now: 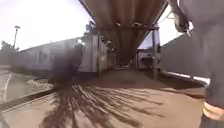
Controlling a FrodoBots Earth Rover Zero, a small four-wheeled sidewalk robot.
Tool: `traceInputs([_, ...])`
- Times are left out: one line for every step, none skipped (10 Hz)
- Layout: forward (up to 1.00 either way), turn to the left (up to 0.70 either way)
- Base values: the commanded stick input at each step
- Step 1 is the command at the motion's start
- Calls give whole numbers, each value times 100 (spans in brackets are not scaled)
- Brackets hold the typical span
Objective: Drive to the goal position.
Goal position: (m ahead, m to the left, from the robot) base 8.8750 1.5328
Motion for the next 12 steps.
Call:
traceInputs([70,0])
traceInputs([70,0])
traceInputs([70,0])
traceInputs([70,0])
traceInputs([70,0])
traceInputs([70,0])
traceInputs([70,-6])
traceInputs([70,-19])
traceInputs([70,-24])
traceInputs([70,0])
traceInputs([70,0])
traceInputs([70,0])
